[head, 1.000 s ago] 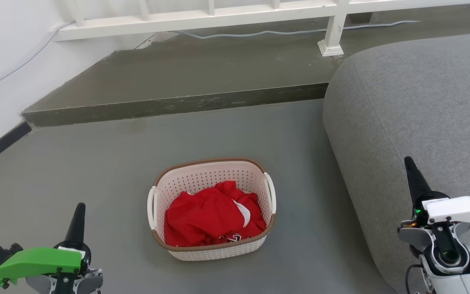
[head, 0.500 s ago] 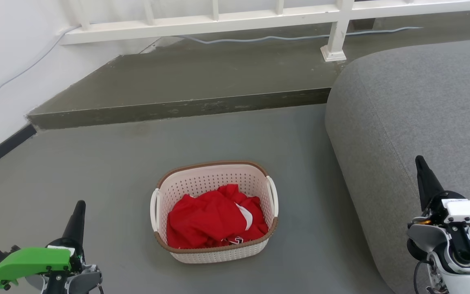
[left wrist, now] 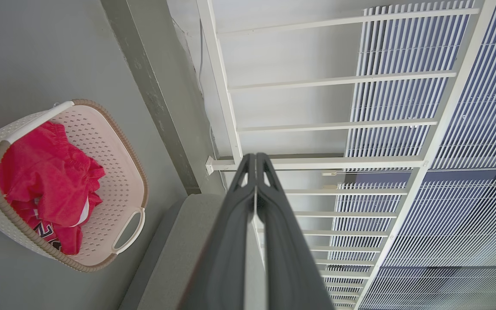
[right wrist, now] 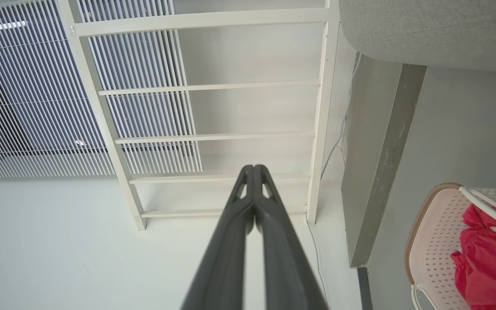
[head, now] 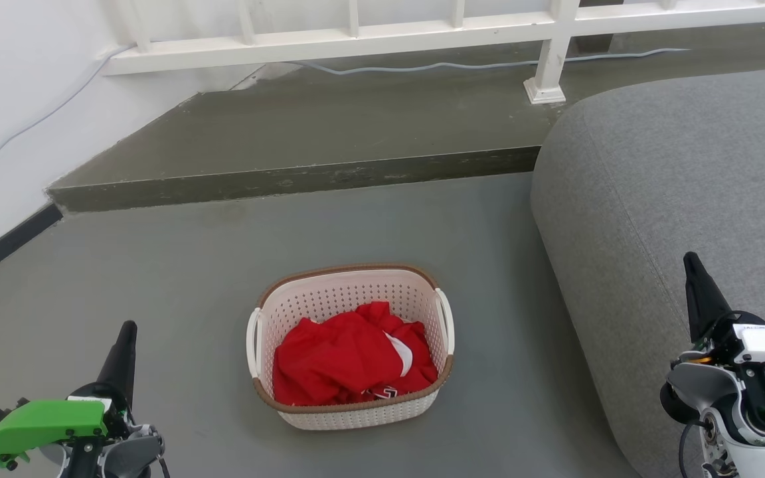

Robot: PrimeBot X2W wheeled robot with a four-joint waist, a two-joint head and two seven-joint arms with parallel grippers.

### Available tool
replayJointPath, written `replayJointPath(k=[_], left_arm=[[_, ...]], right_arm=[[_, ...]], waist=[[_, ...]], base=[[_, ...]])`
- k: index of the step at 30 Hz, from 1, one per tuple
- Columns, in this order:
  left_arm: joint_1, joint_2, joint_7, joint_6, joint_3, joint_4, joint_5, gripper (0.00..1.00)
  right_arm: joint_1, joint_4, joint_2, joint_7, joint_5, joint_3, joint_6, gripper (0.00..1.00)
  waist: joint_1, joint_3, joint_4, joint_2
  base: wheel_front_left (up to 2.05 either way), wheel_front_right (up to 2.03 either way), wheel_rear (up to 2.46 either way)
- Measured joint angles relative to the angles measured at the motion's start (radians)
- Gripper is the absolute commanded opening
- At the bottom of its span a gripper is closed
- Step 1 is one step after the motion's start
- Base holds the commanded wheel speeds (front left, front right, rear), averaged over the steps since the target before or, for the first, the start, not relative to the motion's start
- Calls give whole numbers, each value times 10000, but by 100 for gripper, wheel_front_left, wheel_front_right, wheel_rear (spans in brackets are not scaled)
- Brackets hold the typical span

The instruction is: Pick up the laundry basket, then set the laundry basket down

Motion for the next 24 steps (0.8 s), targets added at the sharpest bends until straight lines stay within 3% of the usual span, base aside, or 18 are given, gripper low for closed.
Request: replayJointPath(k=[24], left_arm=[[0,0,0,-2,0,-2,0,0]], right_arm=[[0,0,4,13,0,-15,0,0]], waist=[[0,1,-1,0]], base=[[0,0,0]])
